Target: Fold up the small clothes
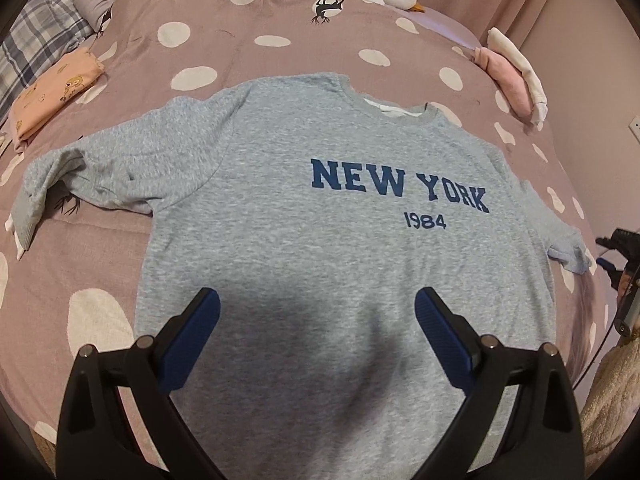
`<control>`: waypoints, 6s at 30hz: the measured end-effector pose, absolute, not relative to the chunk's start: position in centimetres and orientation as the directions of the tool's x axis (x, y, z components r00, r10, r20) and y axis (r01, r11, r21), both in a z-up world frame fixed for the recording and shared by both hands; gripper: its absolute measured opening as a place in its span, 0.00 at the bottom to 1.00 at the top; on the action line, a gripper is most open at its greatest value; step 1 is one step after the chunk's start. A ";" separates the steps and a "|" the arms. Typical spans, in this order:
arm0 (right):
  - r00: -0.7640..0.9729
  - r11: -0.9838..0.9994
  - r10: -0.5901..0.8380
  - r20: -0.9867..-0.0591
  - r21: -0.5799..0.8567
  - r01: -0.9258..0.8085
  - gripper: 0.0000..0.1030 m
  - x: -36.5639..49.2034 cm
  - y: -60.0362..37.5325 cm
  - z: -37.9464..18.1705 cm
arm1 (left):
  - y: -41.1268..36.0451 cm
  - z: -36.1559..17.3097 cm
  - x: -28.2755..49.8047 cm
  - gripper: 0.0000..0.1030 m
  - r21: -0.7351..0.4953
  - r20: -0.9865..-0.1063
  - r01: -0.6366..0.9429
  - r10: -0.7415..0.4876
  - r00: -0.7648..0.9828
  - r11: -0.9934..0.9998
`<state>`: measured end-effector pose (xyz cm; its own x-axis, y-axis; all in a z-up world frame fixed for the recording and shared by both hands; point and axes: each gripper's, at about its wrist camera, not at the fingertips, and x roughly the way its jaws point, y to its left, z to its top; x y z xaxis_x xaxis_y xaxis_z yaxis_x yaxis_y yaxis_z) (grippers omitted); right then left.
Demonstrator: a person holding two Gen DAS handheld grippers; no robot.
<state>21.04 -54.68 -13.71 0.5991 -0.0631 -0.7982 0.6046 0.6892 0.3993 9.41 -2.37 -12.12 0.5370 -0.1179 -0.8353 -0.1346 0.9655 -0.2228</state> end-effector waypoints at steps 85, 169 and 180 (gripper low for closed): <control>0.427 0.880 0.409 -0.806 0.224 -0.419 0.23 20.5 -12.5 -13.5 | 6.8 -9.4 6.6 0.95 -0.368 -0.760 -0.286 -0.108 0.641 0.885; 0.469 0.977 0.173 -0.866 0.210 0.028 0.37 21.4 -27.2 -18.5 | 3.3 -15.1 19.1 0.17 -0.263 -0.868 -0.183 -0.150 0.473 0.947; 0.480 0.983 0.147 -0.865 0.183 0.027 0.37 21.3 -26.8 -18.7 | 3.0 -16.2 18.9 0.23 -0.206 -0.875 -0.193 -0.093 0.474 0.959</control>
<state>21.27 -26.79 -18.72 0.4797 0.1475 -0.8650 0.0272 0.9828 0.1826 18.87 3.03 -16.18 0.4743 -0.0926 -0.8755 -0.1927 0.9594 -0.2059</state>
